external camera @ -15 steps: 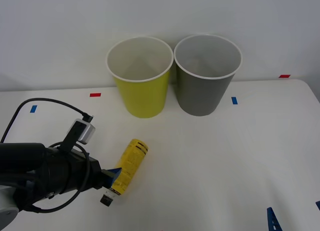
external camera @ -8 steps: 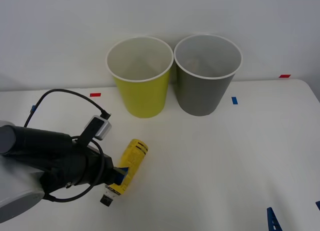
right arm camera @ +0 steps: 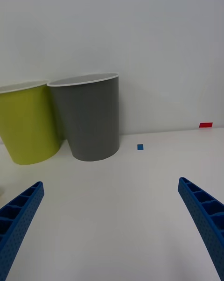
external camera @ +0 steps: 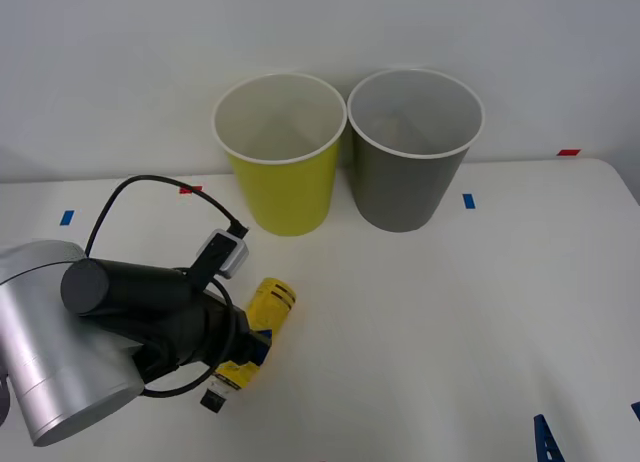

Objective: Put cans in the gray bin and PET bottles in the light green bin.

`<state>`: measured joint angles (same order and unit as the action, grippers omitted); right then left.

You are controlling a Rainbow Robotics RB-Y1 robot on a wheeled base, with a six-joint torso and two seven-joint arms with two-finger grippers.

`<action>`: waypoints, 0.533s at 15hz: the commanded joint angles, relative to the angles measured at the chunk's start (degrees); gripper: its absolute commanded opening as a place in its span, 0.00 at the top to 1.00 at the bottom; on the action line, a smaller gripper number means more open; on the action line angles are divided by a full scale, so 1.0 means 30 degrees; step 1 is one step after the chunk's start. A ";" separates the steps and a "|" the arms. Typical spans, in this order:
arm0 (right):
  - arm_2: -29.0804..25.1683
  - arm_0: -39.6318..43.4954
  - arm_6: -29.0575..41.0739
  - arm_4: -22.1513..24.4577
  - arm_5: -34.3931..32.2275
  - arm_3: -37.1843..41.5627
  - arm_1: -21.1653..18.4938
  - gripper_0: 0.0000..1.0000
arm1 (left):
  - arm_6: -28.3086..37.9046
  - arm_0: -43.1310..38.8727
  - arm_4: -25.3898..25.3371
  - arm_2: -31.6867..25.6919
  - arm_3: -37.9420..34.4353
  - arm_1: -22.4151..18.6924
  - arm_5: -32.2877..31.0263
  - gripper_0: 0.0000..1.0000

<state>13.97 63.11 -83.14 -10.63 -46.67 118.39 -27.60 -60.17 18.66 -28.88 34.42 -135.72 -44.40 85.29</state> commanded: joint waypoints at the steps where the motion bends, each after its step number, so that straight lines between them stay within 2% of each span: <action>1: 0.0000 0.0000 0.0000 0.0000 0.0000 0.0000 0.0000 0.00 | 0.0222 0.0957 -0.0130 0.0216 0.0767 0.1265 0.1219 0.00; 3: 0.0000 0.0000 0.0000 0.0000 0.0000 0.0000 0.0000 0.00 | 0.0222 0.1279 0.0163 0.0245 0.0972 0.2174 0.2391 0.00; 8: 0.0000 0.0000 0.0000 0.0000 0.0000 0.0000 0.0000 0.00 | -0.0129 0.2041 0.0427 0.0216 0.2964 0.3609 0.2479 0.00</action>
<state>13.97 63.11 -83.14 -10.63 -46.67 118.39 -27.60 -60.26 24.44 -27.61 35.10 -127.63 -34.18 92.60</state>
